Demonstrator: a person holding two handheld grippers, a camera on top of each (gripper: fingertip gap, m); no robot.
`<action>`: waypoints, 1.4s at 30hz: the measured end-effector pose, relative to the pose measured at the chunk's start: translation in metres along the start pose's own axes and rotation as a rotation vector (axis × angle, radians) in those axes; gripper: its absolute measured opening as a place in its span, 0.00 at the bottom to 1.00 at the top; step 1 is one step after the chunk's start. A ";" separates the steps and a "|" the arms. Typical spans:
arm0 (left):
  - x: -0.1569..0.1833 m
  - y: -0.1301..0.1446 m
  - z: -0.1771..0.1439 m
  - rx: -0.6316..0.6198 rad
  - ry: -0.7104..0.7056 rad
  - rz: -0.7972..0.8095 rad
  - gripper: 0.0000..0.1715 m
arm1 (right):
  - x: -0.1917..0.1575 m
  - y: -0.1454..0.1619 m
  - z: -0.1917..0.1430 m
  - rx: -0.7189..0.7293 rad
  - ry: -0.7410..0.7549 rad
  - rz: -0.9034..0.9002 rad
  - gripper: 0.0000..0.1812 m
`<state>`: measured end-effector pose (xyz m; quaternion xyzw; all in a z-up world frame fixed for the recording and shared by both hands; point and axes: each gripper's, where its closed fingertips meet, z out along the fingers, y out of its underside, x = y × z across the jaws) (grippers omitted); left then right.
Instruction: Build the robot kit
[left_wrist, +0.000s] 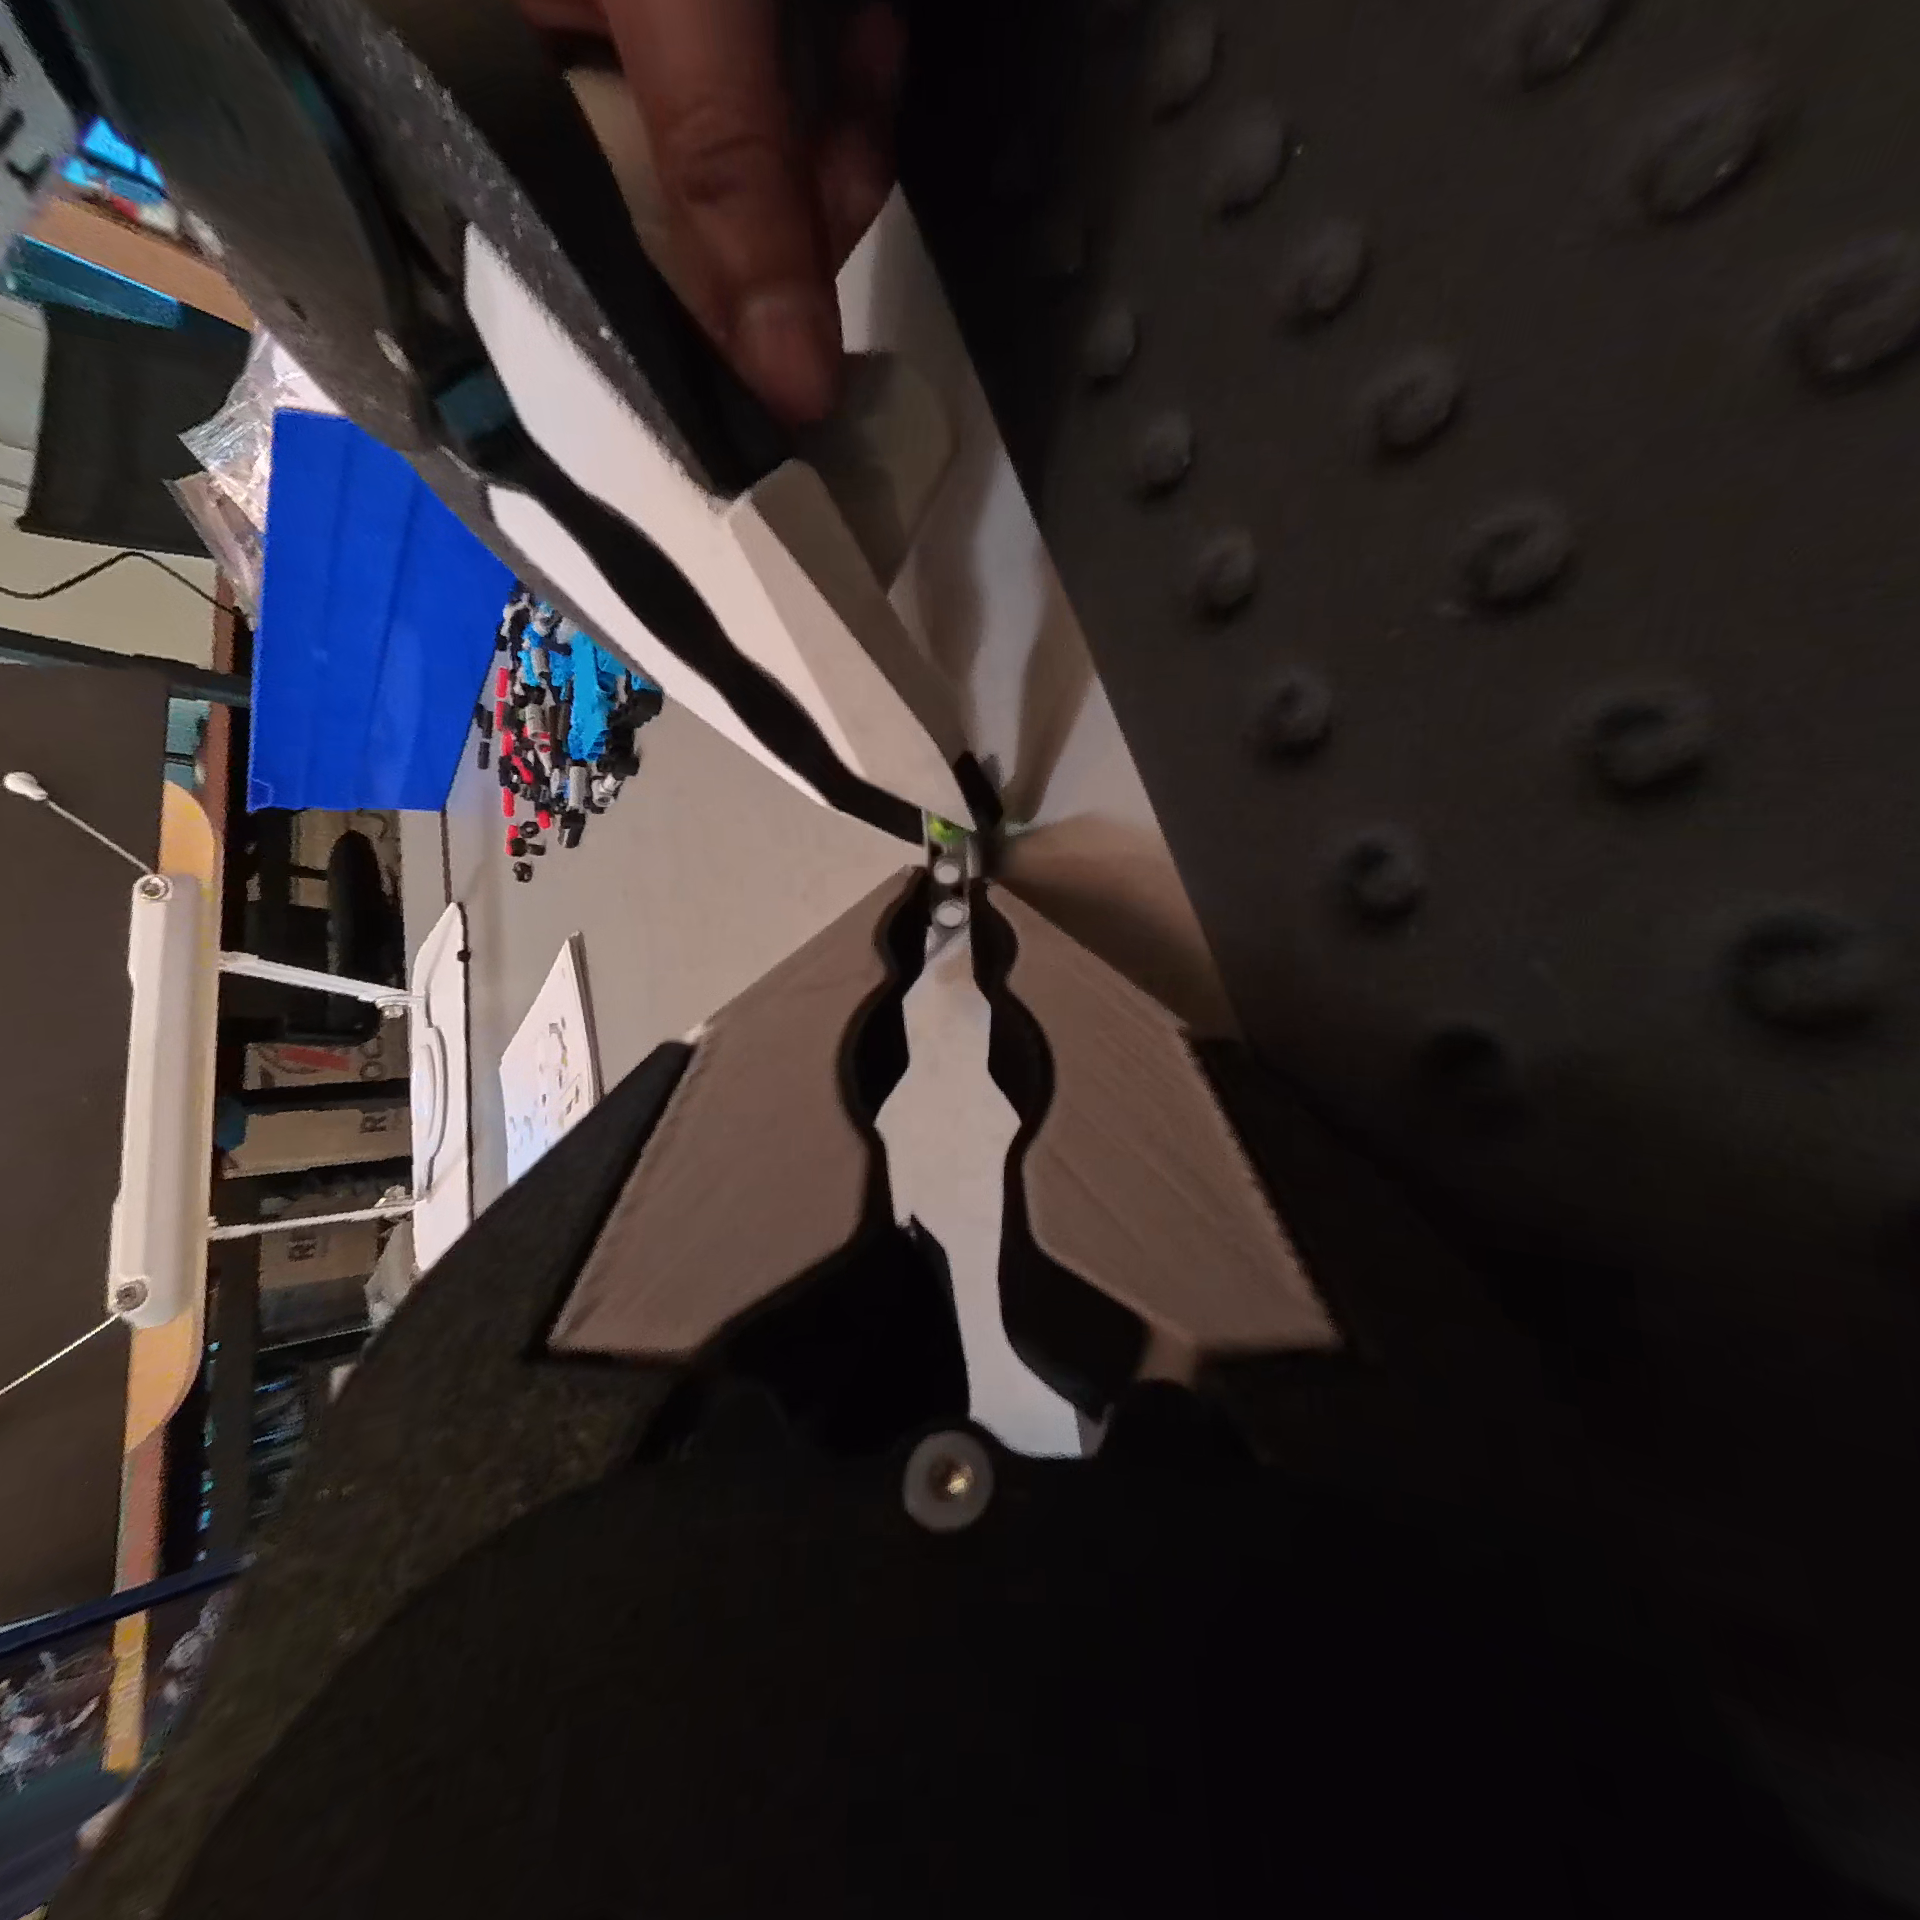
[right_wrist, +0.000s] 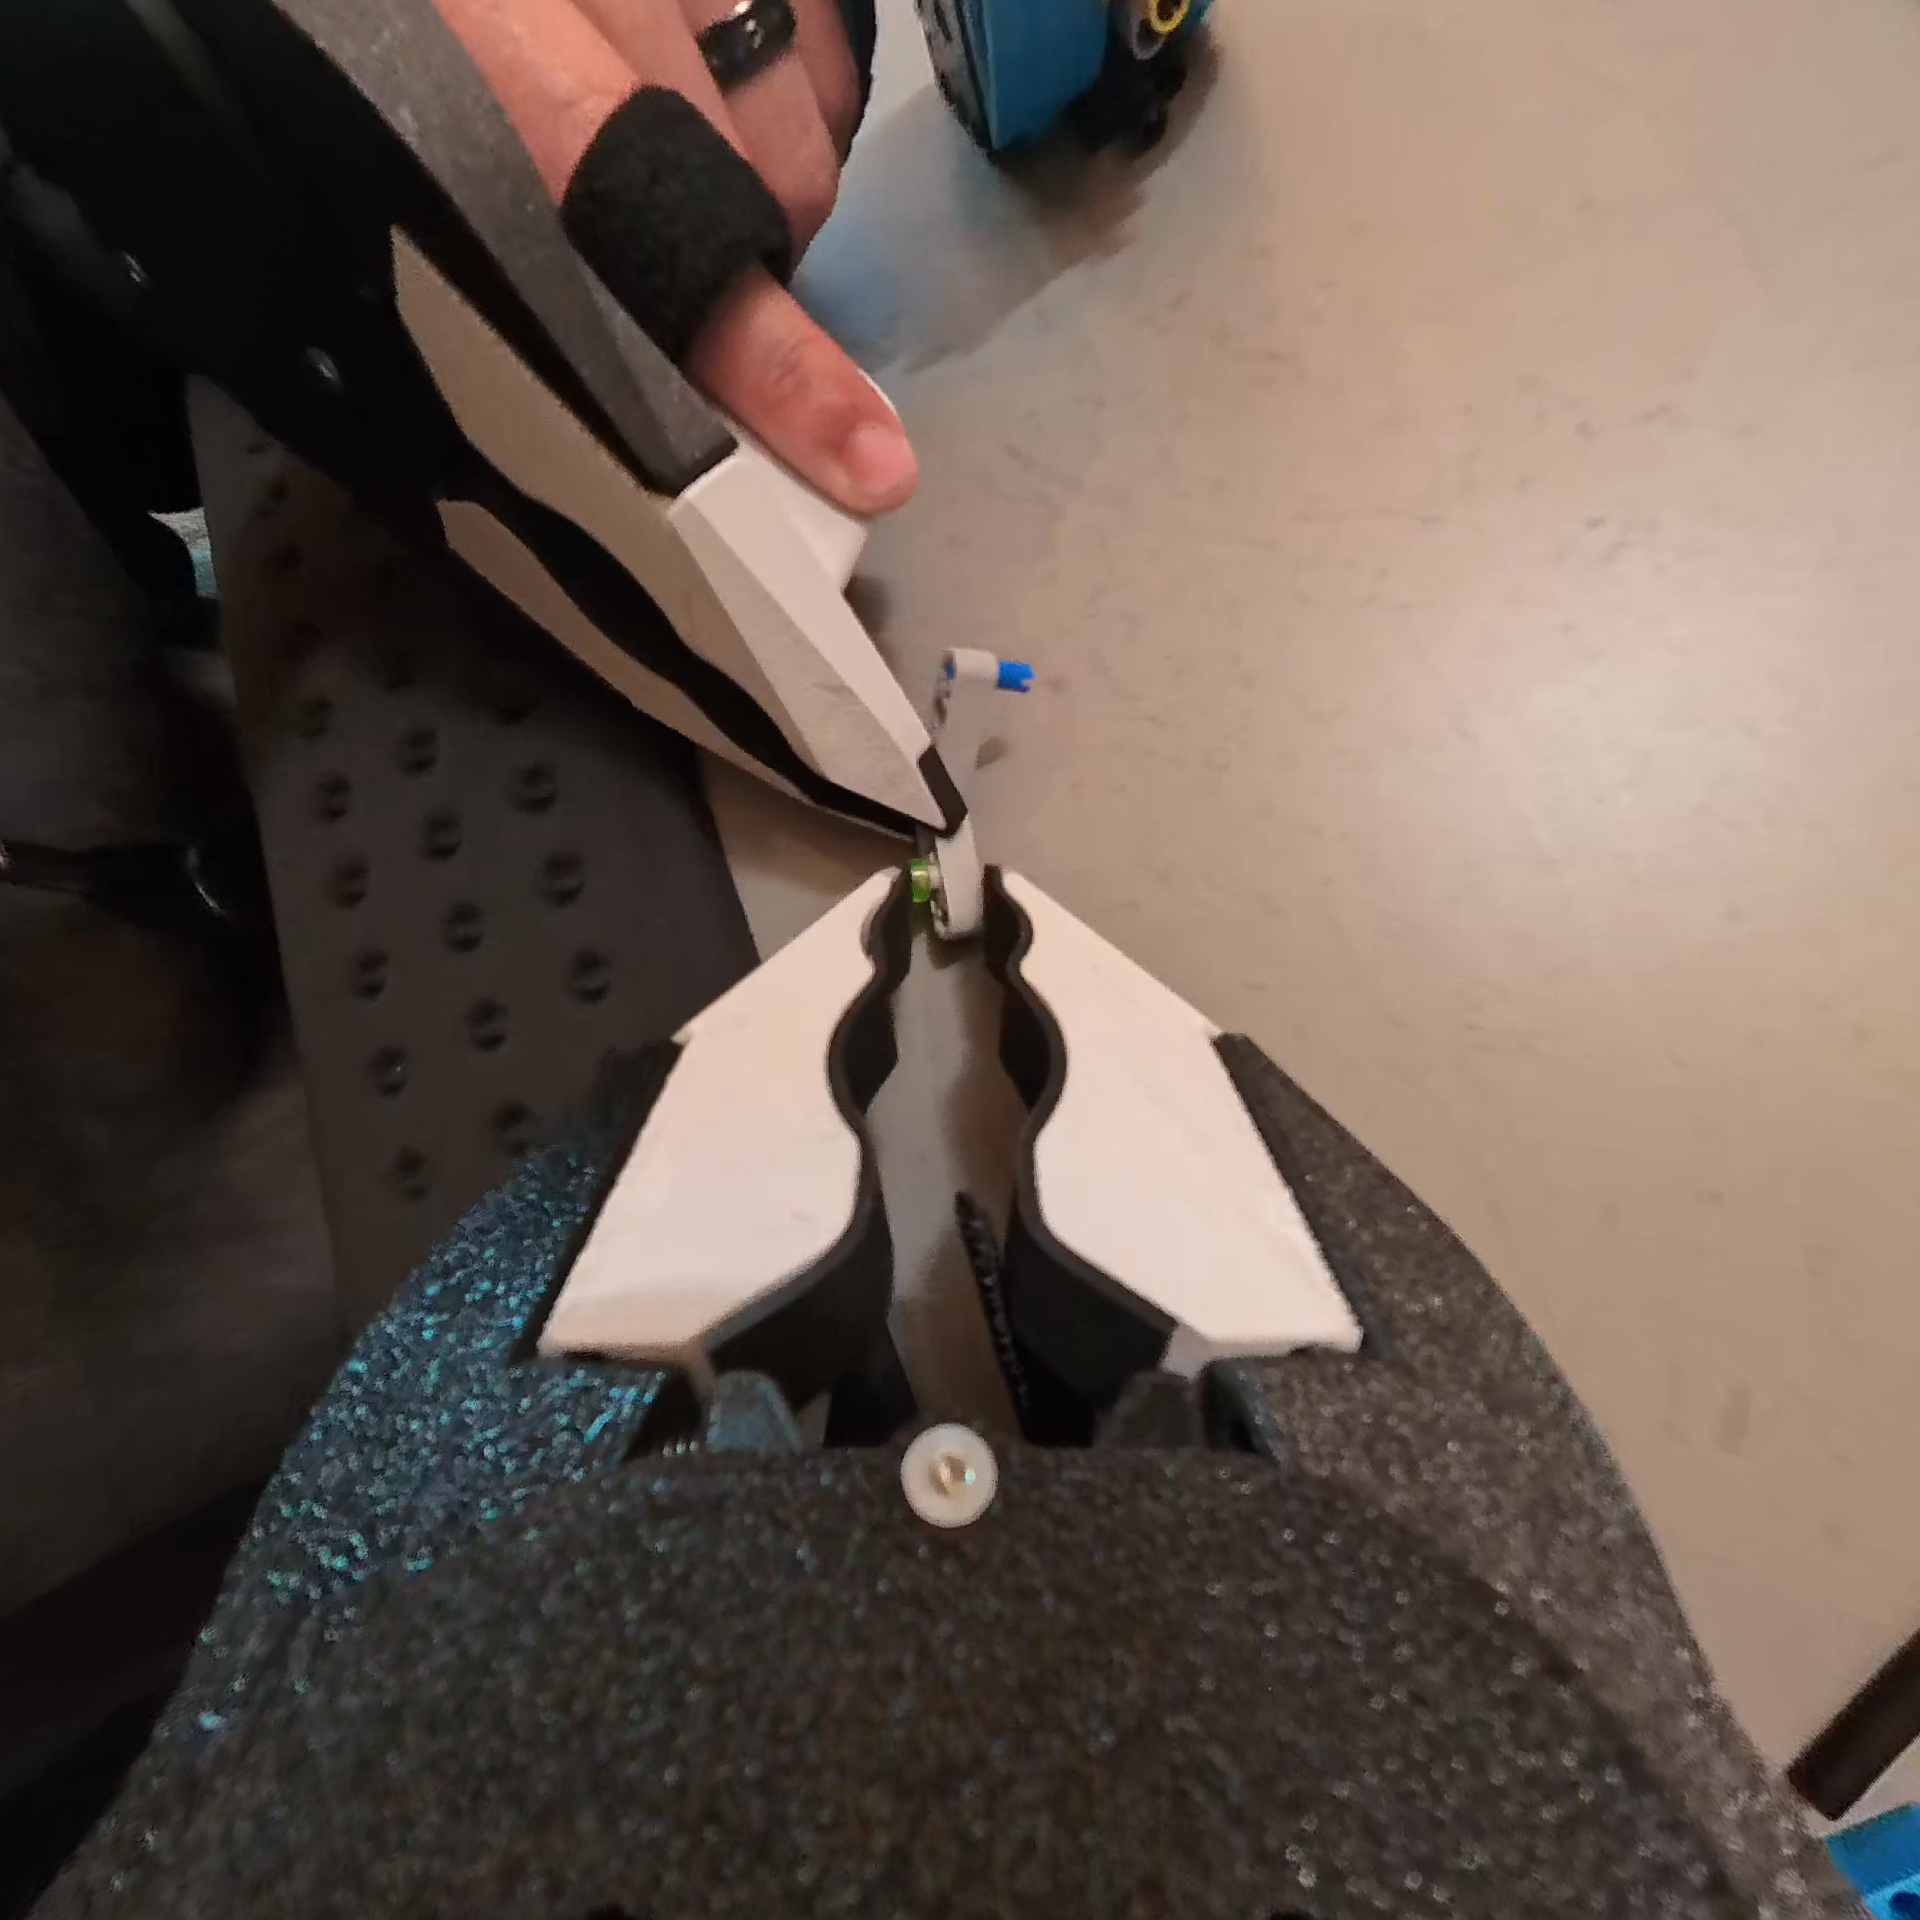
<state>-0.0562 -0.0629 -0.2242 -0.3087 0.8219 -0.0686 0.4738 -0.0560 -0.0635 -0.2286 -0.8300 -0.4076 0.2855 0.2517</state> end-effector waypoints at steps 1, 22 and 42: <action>-0.001 0.001 0.000 -0.004 -0.006 0.005 0.04 | 0.000 0.000 0.000 -0.002 0.004 -0.008 0.07; -0.001 0.001 0.001 -0.032 -0.032 0.021 0.04 | -0.001 -0.003 -0.001 0.028 -0.189 0.388 0.07; -0.004 0.008 -0.008 -0.016 0.192 -0.546 0.04 | 0.046 -0.039 -0.054 0.358 0.118 0.141 0.14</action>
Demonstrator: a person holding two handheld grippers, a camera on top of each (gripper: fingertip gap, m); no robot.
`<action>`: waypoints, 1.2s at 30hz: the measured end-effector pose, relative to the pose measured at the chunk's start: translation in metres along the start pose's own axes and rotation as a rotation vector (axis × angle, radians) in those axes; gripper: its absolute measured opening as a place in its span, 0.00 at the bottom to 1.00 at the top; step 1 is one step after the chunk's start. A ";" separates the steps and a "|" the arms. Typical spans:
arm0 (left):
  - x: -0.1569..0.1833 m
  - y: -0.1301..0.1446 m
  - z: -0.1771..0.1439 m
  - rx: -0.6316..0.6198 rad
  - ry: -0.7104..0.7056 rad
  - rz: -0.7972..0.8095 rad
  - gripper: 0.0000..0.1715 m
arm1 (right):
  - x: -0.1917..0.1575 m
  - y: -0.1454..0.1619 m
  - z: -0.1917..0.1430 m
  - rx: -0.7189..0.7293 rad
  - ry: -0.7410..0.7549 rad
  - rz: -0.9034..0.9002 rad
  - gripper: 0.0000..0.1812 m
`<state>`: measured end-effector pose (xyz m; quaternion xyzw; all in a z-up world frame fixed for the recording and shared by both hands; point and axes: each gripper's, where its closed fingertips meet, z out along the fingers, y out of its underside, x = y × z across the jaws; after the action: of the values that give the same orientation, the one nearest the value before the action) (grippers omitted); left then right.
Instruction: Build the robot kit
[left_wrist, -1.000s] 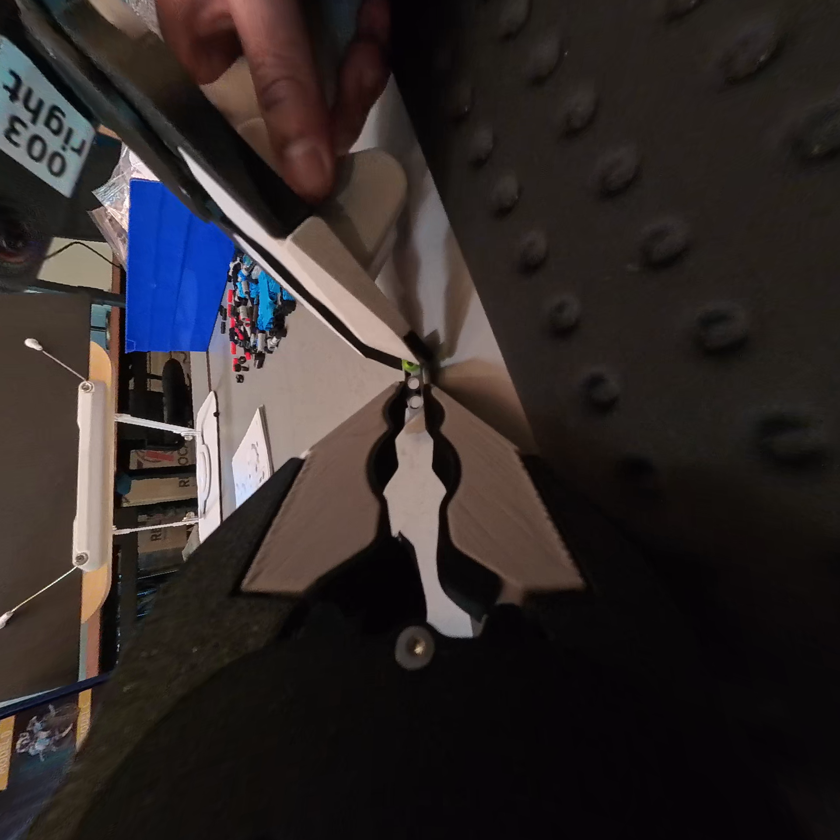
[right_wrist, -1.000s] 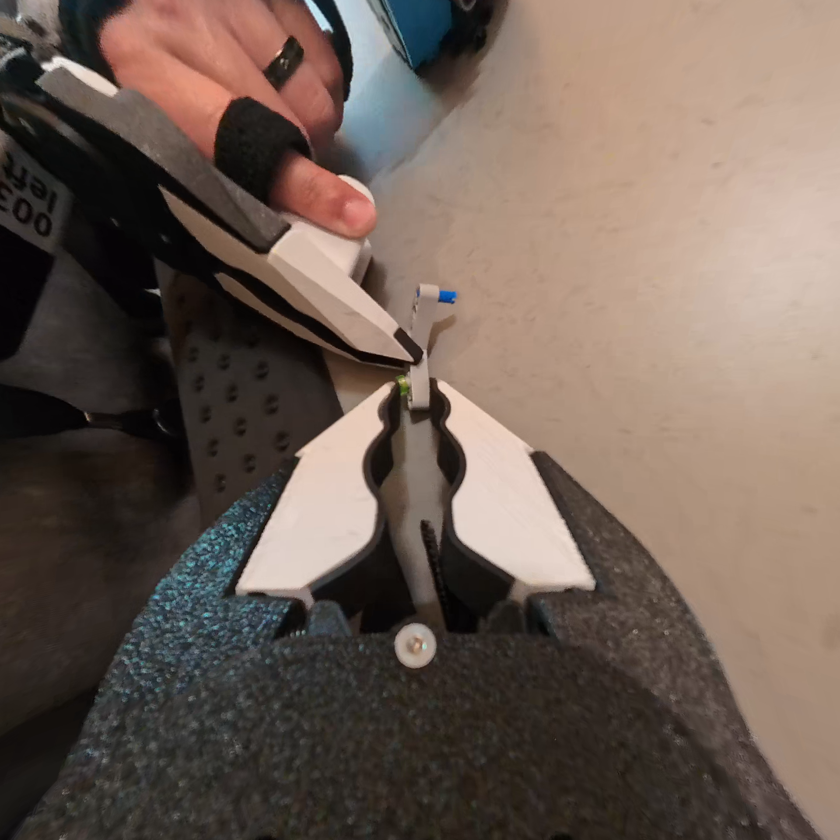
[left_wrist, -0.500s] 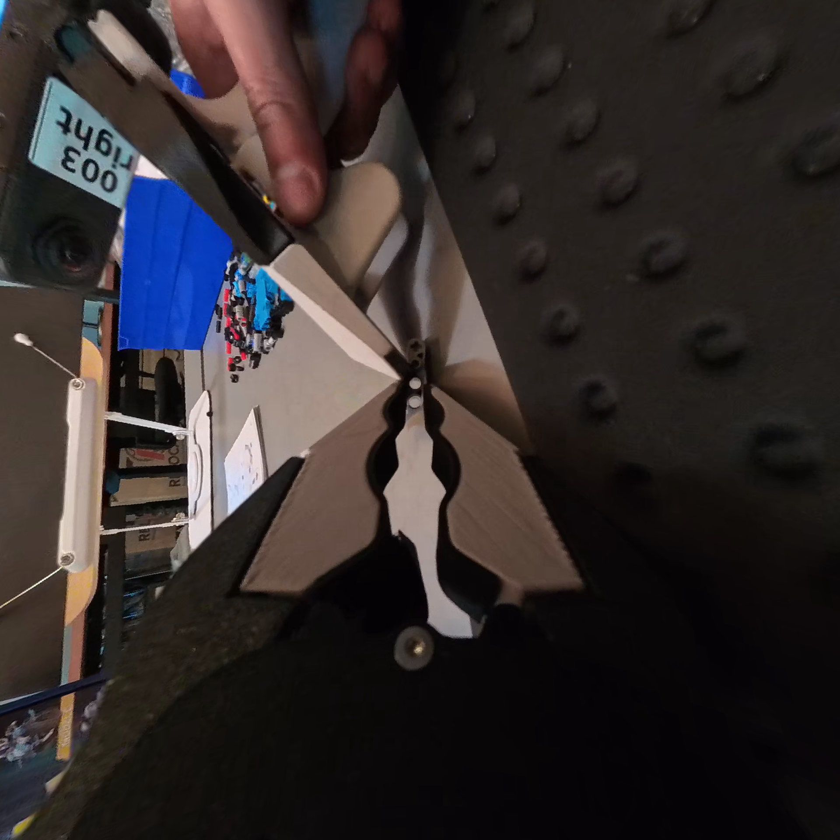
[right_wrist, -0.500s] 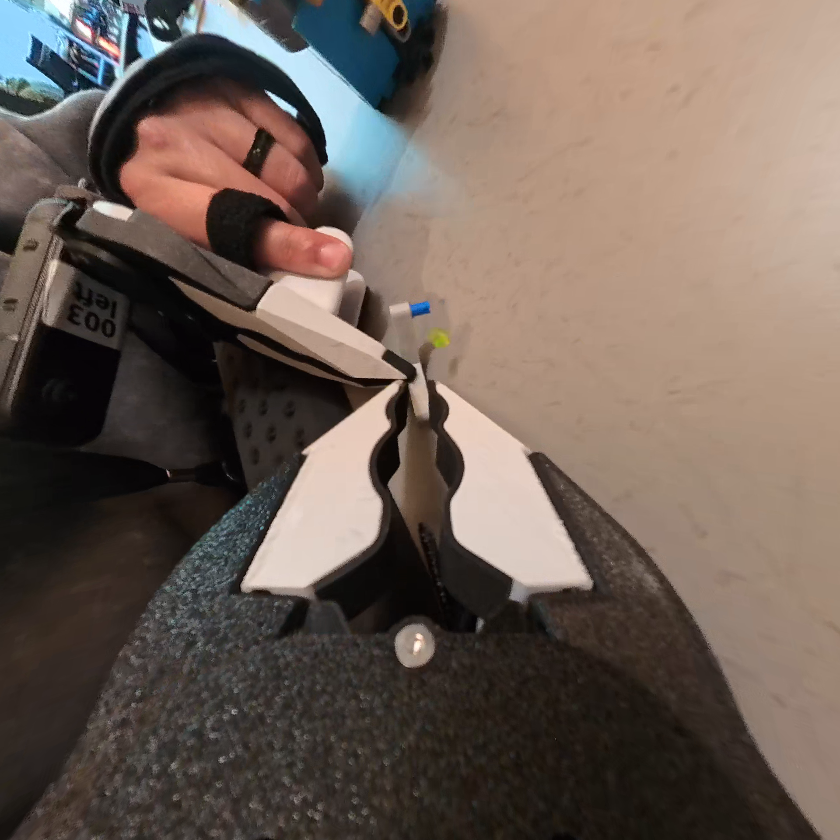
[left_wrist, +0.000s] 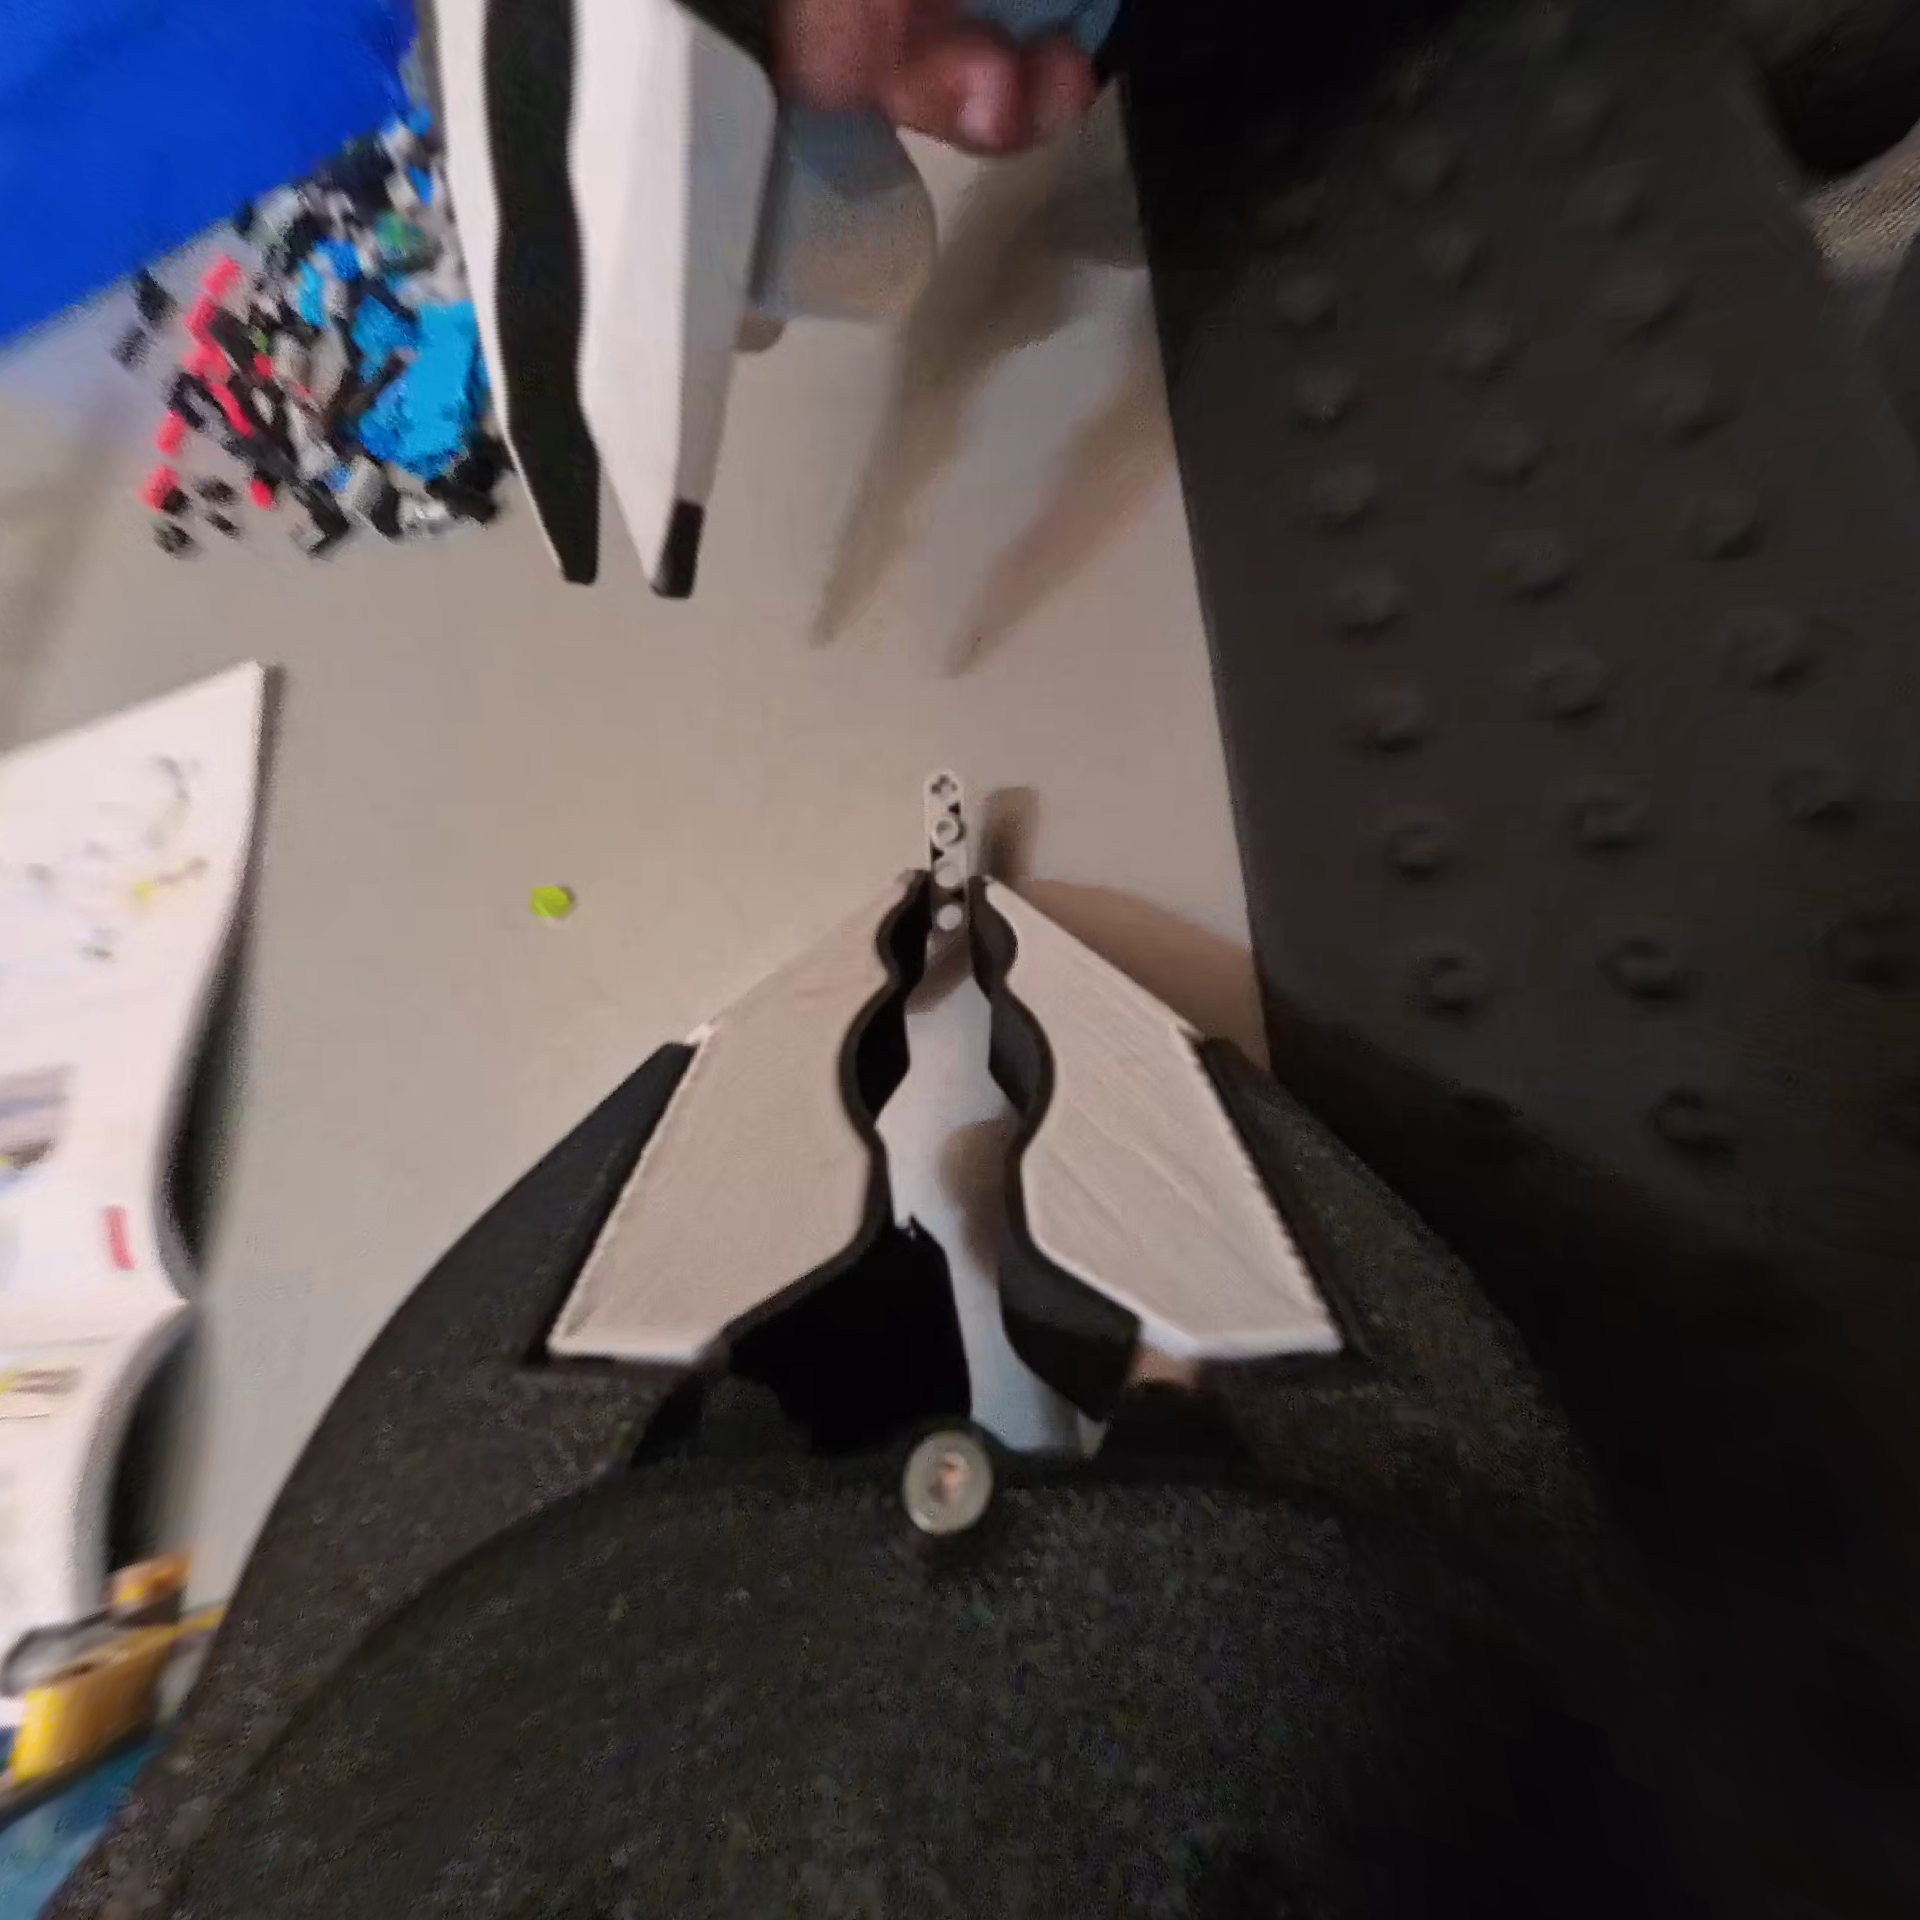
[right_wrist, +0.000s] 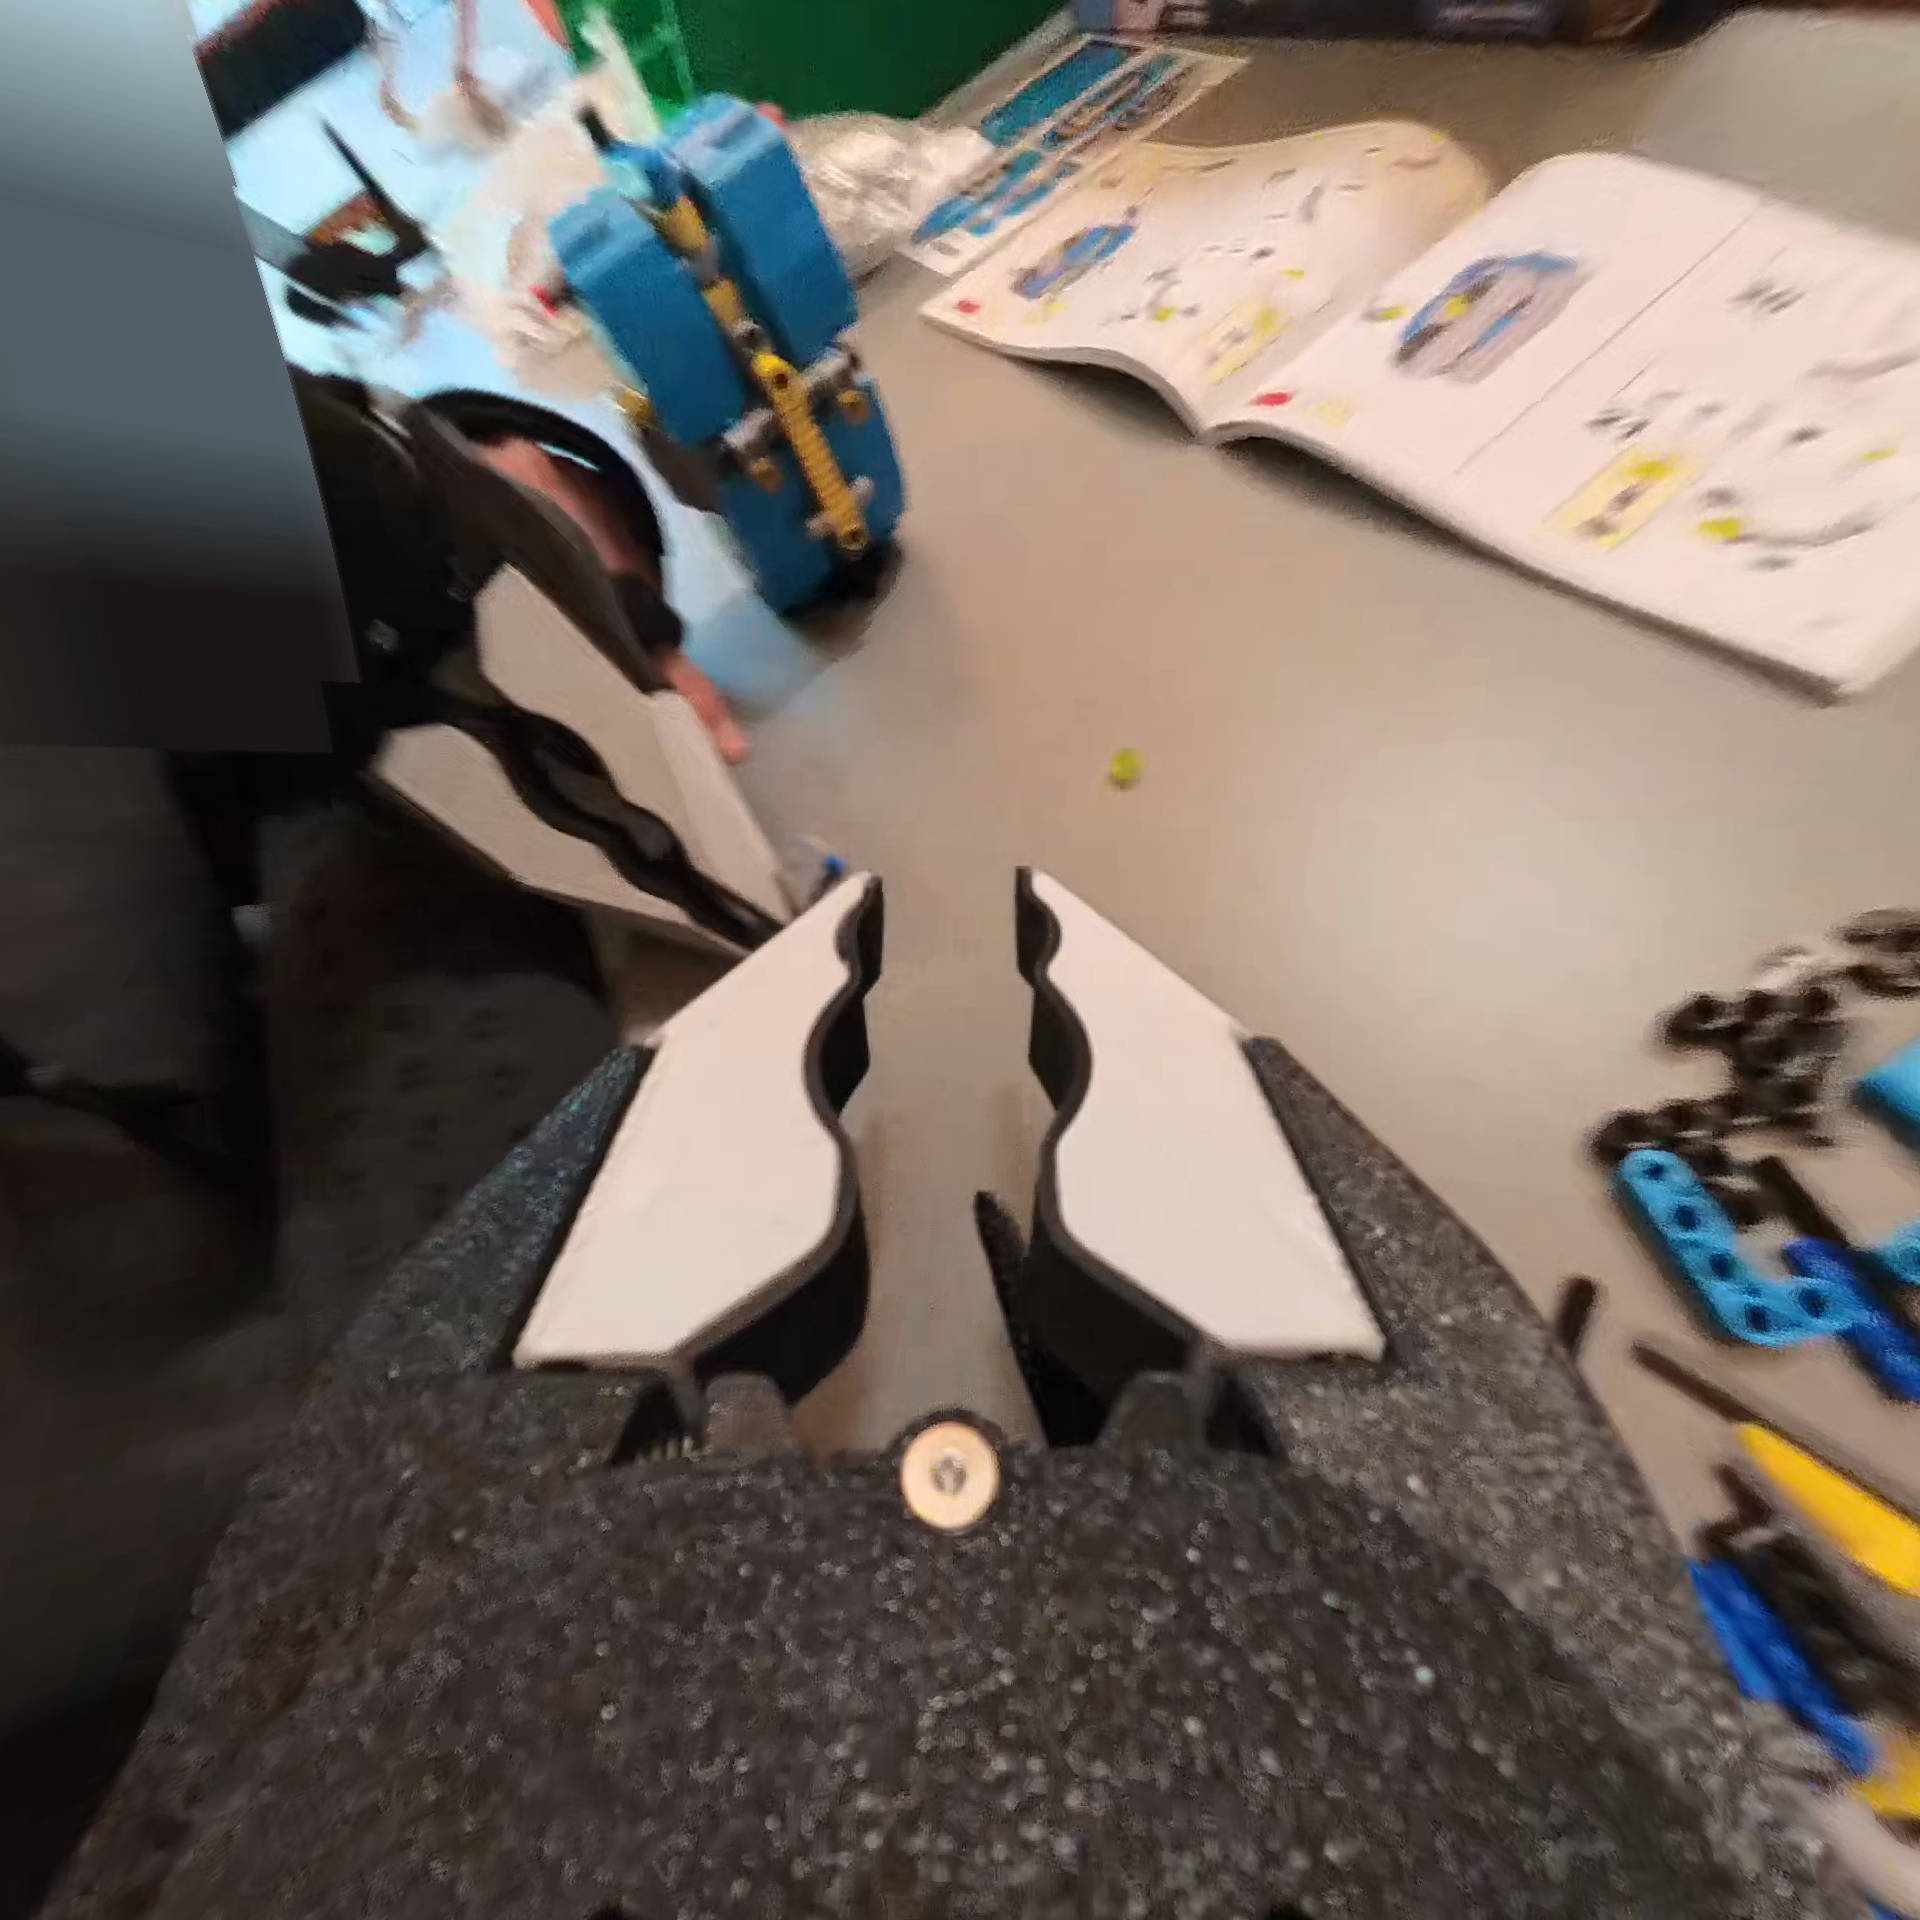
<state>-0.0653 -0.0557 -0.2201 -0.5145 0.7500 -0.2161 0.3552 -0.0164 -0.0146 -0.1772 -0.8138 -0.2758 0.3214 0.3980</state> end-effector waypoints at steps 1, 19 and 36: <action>0.000 0.000 -0.002 0.003 0.035 -0.064 0.04 | 0.008 0.003 0.004 -0.027 0.049 -0.032 0.15; -0.008 0.013 -0.006 -0.004 0.107 -0.336 0.04 | 0.045 0.003 0.077 -0.252 0.146 -0.224 0.08; -0.008 0.014 -0.004 0.000 0.120 -0.383 0.04 | -0.046 0.032 0.050 -0.234 -0.064 -0.488 0.04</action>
<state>-0.0753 -0.0433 -0.2248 -0.6341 0.6582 -0.3099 0.2621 -0.0773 -0.0401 -0.2134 -0.7532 -0.5115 0.2071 0.3580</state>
